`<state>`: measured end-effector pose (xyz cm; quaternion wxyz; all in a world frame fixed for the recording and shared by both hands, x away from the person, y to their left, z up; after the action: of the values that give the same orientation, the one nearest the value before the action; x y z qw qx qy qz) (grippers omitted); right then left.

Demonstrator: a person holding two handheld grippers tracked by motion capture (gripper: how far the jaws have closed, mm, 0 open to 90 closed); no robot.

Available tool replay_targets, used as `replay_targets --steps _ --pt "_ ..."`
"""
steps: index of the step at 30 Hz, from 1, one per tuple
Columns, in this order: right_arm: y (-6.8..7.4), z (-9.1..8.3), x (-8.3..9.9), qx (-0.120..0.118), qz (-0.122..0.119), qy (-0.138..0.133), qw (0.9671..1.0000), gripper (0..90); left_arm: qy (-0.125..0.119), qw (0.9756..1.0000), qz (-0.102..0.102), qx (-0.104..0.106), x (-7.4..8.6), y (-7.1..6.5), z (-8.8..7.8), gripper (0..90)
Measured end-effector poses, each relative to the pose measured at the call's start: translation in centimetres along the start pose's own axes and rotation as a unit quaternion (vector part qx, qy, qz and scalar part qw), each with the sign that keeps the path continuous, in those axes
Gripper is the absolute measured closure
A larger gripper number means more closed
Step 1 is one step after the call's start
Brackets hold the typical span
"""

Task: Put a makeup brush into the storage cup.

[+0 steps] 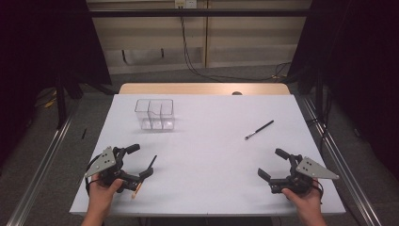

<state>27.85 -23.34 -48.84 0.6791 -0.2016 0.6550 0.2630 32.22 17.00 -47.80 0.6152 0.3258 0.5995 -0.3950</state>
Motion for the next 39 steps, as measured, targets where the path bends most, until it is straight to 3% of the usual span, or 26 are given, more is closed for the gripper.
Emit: replay_targets --steps 12,16,19,23,28,30,32,35,39 --pt "0.1 -0.1 -0.1 -0.003 -0.004 -0.001 1.0000 0.1 0.011 0.9999 -0.007 -0.006 0.1 0.1 0.5 0.0" --pt "0.1 -0.1 -0.1 -0.004 -0.002 0.000 1.0000 0.1 0.041 0.9990 0.008 -0.015 0.6 0.3 0.6 0.0" --pt "0.1 0.0 0.0 -0.005 -0.003 0.001 1.0000 0.1 0.063 0.9977 0.004 -0.022 0.8 0.4 0.7 0.0" --pt "0.2 0.0 -0.1 -0.007 -0.004 0.001 1.0000 0.3 0.100 0.9941 -0.003 -0.043 1.0 0.7 0.7 0.0" --pt "0.1 0.0 -0.1 -0.005 -0.005 0.001 1.0000 0.3 0.152 0.9861 -0.014 -0.065 1.4 1.1 0.7 0.0" --pt "0.1 0.0 -0.1 -0.005 -0.004 0.001 1.0000 0.3 0.179 0.9811 -0.009 -0.073 1.7 1.2 0.6 0.0" --pt "0.1 0.0 -0.1 -0.005 -0.004 0.002 1.0000 0.3 0.193 0.9781 -0.016 -0.077 1.8 1.1 0.7 0.0" --pt "0.2 0.0 0.0 -0.006 -0.005 0.003 1.0000 0.3 0.232 0.9691 -0.026 -0.081 2.2 0.9 0.6 0.0" --pt "0.1 0.0 0.0 -0.003 -0.007 0.005 1.0000 0.3 0.282 0.9541 -0.048 -0.088 2.8 0.6 0.6 0.0"
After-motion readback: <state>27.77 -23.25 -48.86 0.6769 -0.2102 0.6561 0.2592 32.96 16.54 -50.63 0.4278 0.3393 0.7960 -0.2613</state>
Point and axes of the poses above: each handheld gripper's, and its own axes: z roughly forward along the jaws, x roughly out of its underside, y roughly to its left, the point moved 9 cm from there along z, roughly forward along the jaws, and after that the axes turned 12 degrees about -y, right-handed, at the moved point
